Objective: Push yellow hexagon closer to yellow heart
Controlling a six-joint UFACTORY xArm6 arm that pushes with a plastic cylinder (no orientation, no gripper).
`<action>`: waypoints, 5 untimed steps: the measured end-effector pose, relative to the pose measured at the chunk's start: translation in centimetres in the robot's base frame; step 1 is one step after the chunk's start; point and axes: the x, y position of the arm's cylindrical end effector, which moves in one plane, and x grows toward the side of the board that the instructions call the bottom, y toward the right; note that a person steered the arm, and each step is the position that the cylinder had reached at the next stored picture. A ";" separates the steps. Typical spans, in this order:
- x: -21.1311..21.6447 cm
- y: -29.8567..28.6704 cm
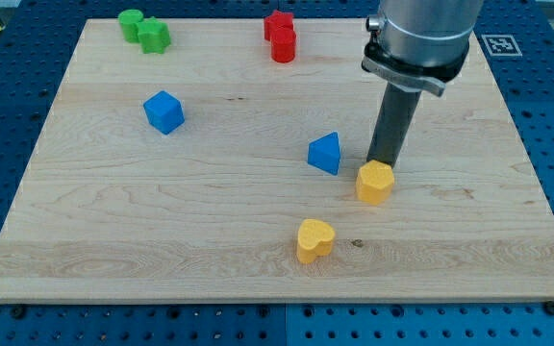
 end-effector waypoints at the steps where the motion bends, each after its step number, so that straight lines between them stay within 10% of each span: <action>1: 2.7 0.0; 5: 7.4 -0.5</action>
